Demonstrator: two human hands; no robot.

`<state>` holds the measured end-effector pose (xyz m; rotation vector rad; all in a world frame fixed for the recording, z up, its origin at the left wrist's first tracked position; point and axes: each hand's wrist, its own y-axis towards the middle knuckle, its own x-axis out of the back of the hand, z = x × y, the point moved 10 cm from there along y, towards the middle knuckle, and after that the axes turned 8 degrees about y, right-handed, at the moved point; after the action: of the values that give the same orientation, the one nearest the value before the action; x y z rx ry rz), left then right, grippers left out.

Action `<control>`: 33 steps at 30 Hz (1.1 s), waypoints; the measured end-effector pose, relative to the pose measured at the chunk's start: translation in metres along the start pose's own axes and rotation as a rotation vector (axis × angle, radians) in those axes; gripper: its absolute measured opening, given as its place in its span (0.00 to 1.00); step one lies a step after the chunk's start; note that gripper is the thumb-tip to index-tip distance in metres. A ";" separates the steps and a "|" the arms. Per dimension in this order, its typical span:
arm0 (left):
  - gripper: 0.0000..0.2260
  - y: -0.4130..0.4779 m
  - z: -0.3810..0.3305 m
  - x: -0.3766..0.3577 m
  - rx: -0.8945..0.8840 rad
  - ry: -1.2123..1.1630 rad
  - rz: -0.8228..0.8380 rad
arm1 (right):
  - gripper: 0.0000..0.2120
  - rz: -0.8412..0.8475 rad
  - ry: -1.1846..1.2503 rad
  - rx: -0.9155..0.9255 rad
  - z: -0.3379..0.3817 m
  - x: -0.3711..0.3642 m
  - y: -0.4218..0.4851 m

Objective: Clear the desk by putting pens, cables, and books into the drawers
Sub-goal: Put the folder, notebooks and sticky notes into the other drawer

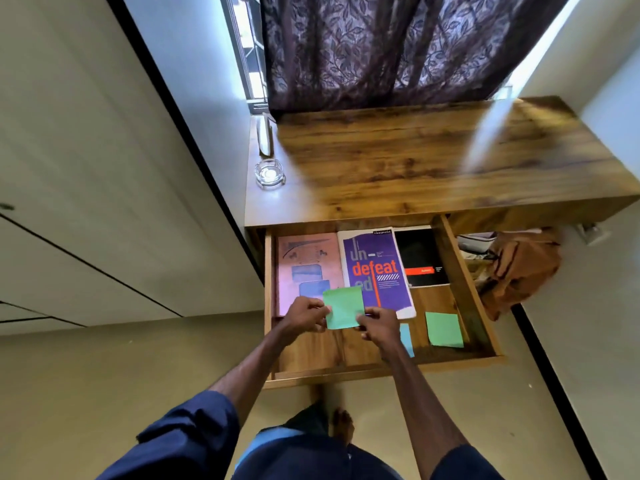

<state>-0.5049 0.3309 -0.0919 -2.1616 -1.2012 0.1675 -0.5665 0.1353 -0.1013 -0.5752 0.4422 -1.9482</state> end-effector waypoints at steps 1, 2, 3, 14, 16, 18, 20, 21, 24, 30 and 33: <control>0.11 -0.003 0.007 0.003 0.012 -0.024 -0.036 | 0.07 0.017 0.005 -0.004 -0.001 -0.003 -0.003; 0.10 -0.005 0.013 0.006 0.027 -0.052 -0.062 | 0.07 0.033 0.002 -0.008 -0.001 -0.006 -0.005; 0.09 -0.005 0.020 0.008 0.047 -0.076 -0.079 | 0.08 0.041 -0.012 -0.011 -0.002 -0.009 -0.007; 0.06 0.012 0.047 0.017 0.178 -0.130 -0.098 | 0.07 -0.053 -0.131 0.002 -0.016 0.003 0.000; 0.07 0.019 0.042 0.017 0.157 -0.109 -0.084 | 0.04 -0.081 -0.127 -0.009 -0.013 0.002 0.004; 0.08 0.025 0.040 0.020 0.147 -0.095 -0.078 | 0.01 -0.089 -0.121 -0.016 -0.005 -0.003 0.006; 0.07 0.031 0.042 0.022 0.148 -0.089 -0.063 | 0.01 -0.091 -0.121 -0.020 0.003 -0.009 0.006; 0.07 0.033 0.045 0.023 0.155 -0.084 -0.058 | 0.02 -0.091 -0.125 -0.025 0.004 -0.012 0.006; 0.06 0.031 0.060 0.029 0.200 -0.010 -0.094 | 0.05 -0.089 -0.161 -0.042 0.001 -0.017 0.007; 0.04 0.031 0.115 0.028 0.378 0.186 -0.131 | 0.07 -0.096 -0.214 -0.114 -0.017 -0.014 -0.003; 0.07 0.038 0.133 0.027 0.416 0.322 -0.130 | 0.01 -0.094 -0.217 -0.126 -0.023 -0.010 -0.006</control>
<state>-0.5161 0.4020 -0.2128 -1.6690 -1.0127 0.0085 -0.5802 0.1482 -0.1193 -0.8930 0.4077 -1.9298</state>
